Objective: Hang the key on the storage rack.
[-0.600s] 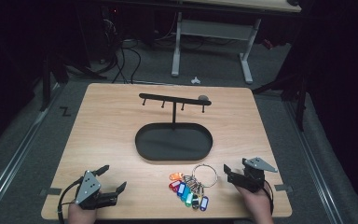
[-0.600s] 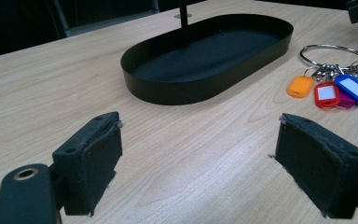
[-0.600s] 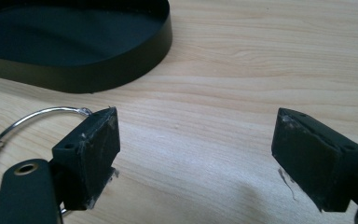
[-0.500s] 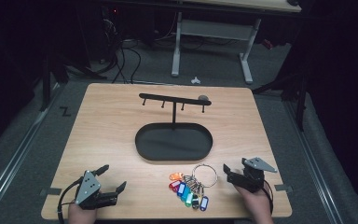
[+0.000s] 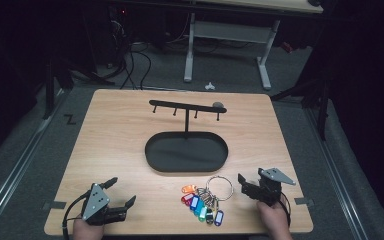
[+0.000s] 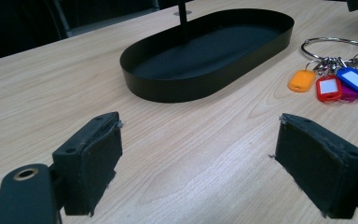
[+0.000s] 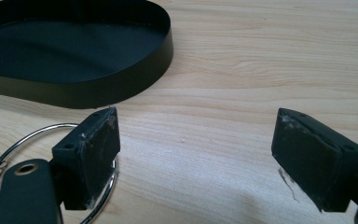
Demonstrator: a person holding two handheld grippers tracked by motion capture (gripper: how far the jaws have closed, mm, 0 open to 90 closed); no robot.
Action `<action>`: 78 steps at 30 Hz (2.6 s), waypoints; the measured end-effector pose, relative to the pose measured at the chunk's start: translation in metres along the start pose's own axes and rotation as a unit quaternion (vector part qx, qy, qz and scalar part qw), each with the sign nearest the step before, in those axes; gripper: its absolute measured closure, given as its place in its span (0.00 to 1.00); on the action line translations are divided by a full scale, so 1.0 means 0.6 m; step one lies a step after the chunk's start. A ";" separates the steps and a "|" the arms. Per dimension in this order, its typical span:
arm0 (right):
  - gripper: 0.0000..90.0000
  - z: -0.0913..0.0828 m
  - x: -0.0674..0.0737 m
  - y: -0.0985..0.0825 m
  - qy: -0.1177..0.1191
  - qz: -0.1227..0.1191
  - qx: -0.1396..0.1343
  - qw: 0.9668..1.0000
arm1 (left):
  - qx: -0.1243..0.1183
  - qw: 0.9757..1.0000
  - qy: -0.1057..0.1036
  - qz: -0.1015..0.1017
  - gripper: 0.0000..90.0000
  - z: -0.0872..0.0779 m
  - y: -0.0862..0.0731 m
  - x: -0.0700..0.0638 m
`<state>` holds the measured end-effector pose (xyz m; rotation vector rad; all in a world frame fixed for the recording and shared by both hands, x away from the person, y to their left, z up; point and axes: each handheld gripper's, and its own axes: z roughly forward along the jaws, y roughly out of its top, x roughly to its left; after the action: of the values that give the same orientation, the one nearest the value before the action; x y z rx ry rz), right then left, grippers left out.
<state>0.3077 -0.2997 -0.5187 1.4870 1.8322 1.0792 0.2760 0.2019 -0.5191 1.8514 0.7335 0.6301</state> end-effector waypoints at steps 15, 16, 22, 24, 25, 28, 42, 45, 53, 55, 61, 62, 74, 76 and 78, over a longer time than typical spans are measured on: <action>0.18 -0.012 0.024 0.035 0.010 -0.044 0.021 0.999 | -0.010 1.000 -0.007 -0.002 0.17 0.019 0.010 0.001; 0.17 -0.013 0.024 0.041 0.011 -0.050 0.034 0.998 | -0.009 1.000 -0.009 -0.001 0.17 0.020 0.009 0.002; 0.18 -0.015 0.030 0.060 0.002 -0.082 0.081 0.993 | -0.022 0.999 0.000 -0.026 0.17 0.021 0.013 0.013; 0.18 -0.014 0.031 0.062 -0.002 -0.089 0.097 0.991 | -0.014 1.000 0.000 -0.025 0.17 0.022 0.014 0.014; 0.18 -0.014 0.031 0.063 -0.005 -0.089 0.103 0.991 | -0.013 1.000 0.002 -0.025 0.17 0.023 0.014 0.014; 0.17 -0.014 0.031 0.066 -0.007 -0.085 0.116 0.990 | -0.015 1.000 0.006 -0.027 0.17 0.021 0.013 0.014; 0.18 -0.017 0.012 0.089 0.017 -0.126 0.182 0.975 | -0.014 1.000 0.009 -0.021 0.17 0.036 0.016 0.009; 0.18 -0.011 0.017 0.092 0.028 -0.148 0.198 0.969 | -0.016 1.000 0.005 -0.024 0.17 0.034 0.015 0.009; 0.21 0.000 0.037 0.114 0.044 -0.180 0.243 0.952 | -0.024 0.999 0.007 -0.030 0.17 0.034 0.017 0.012; 0.23 0.001 0.041 0.120 0.048 -0.197 0.249 0.947 | -0.024 0.999 0.006 -0.029 0.17 0.036 0.018 0.011; 0.31 0.013 0.056 0.136 0.059 -0.225 0.313 0.921 | -0.022 1.000 0.002 -0.022 0.17 0.040 0.018 0.008; 0.31 0.013 0.056 0.136 0.059 -0.225 0.313 0.921 | -0.023 0.999 0.002 -0.023 0.17 0.040 0.018 0.008; 0.50 0.039 0.080 0.155 0.083 -0.237 0.379 0.891 | -0.022 1.000 -0.001 -0.023 0.17 0.047 0.019 0.006; 0.52 0.046 0.083 0.157 0.087 -0.246 0.386 0.885 | -0.023 0.999 0.001 -0.025 0.17 0.046 0.020 0.007; 0.56 0.065 0.091 0.159 0.089 -0.252 0.404 0.874 | -0.026 0.999 0.001 -0.027 0.17 0.047 0.020 0.008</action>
<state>0.3768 -0.2306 -0.4548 1.1683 2.7956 0.1710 0.3014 0.1845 -0.5177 1.7780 0.7591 0.6113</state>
